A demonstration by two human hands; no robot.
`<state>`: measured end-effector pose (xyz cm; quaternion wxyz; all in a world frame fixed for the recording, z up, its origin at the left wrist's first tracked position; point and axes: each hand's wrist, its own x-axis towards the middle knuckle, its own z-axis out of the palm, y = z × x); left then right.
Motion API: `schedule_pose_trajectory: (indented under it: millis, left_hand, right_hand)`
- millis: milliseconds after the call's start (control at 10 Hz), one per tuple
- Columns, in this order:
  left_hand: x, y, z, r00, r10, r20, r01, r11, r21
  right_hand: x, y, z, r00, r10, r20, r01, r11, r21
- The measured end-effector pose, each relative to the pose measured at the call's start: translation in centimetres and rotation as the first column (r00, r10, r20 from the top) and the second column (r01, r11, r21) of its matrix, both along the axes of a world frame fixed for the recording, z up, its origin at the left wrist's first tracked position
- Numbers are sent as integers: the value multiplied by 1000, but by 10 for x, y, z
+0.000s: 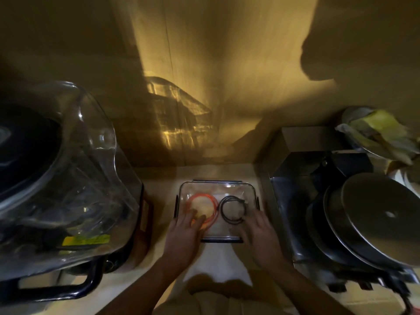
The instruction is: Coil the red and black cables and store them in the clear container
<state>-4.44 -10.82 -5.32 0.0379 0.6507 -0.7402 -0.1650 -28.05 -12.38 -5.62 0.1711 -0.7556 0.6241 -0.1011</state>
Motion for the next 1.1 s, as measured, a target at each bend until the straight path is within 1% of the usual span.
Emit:
schedule_pose_trajectory:
  millis: [100, 200, 300, 400, 500, 600, 700, 800, 900, 1000, 1100]
  left_hand:
    - [6, 30, -9, 999, -31, -27, 29, 998, -62]
    - [13, 54, -13, 998, -49, 28, 51, 995, -84]
    - [15, 70, -20, 995, -60, 82, 60, 998, 1]
    - [15, 74, -22, 996, -54, 75, 48, 996, 69]
    - [14, 73, -20, 995, -64, 80, 59, 996, 68]
    - [15, 70, -26, 997, -24, 73, 16, 993, 113]
    - [13, 65, -23, 997, -5, 77, 0, 998, 68]
    - [11, 63, -16, 1000, 3, 30, -5, 998, 62]
    - [9, 63, -10, 1000, 10, 21, -11, 997, 81]
    - [10, 61, -9, 995, 33, -95, -27, 998, 58]
    - [13, 55, -4, 934, 97, -345, -123, 991, -56]
  right_hand:
    - [-6, 37, -12, 999, -13, -31, 15, 999, 50]
    - [-10, 61, -15, 999, -1, -46, 5, 996, 88]
    - [-6, 68, -14, 996, 5, -84, 7, 989, 146]
    - [-1, 66, -10, 989, 14, -149, 10, 987, 158]
    - [2, 55, -3, 986, 46, -159, -14, 981, 195]
    - [4, 47, 4, 984, 73, -162, -29, 966, 256]
    - [6, 45, -2, 985, 59, -161, -14, 964, 266]
    - [8, 47, -8, 984, 39, -175, 13, 958, 286]
    - [12, 50, -5, 985, 11, -174, 32, 970, 241]
    - [15, 52, -1, 992, -17, -128, 47, 971, 236]
    - [22, 50, 10, 998, -64, 1, 63, 988, 143]
